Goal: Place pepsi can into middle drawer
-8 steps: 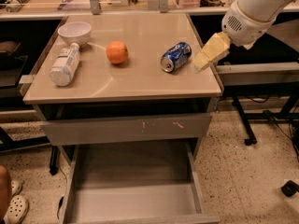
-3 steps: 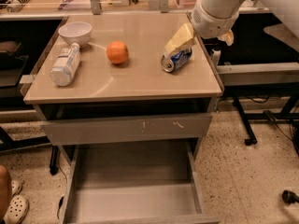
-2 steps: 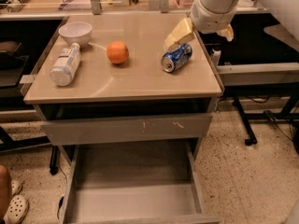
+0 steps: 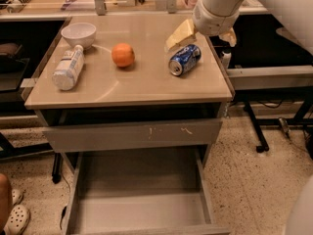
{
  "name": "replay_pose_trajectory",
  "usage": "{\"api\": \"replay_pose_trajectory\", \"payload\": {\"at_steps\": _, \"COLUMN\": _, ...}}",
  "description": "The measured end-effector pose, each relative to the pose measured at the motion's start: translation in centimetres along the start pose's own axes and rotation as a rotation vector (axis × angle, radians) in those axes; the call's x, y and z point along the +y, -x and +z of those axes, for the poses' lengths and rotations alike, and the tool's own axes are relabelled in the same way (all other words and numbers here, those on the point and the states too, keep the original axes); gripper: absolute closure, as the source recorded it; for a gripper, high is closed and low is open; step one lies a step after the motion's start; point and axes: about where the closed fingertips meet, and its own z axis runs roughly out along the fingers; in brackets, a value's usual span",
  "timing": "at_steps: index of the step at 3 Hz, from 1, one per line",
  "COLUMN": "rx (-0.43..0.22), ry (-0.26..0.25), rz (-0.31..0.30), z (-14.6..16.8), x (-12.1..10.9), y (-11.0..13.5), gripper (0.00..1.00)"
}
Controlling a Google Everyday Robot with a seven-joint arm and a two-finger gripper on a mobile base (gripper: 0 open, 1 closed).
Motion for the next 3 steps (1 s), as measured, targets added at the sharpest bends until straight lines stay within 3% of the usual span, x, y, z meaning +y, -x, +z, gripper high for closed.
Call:
{"api": "replay_pose_trajectory", "payload": {"at_steps": 2, "rx": 0.003, "ry": -0.050, "rz": 0.144, "z": 2.1, "x": 0.1, "y": 4.2, "gripper": 0.00}}
{"api": "replay_pose_trajectory", "payload": {"at_steps": 3, "rx": 0.006, "ry": -0.007, "rz": 0.172, "z": 2.1, "x": -0.3, "y": 5.6, "gripper": 0.00}}
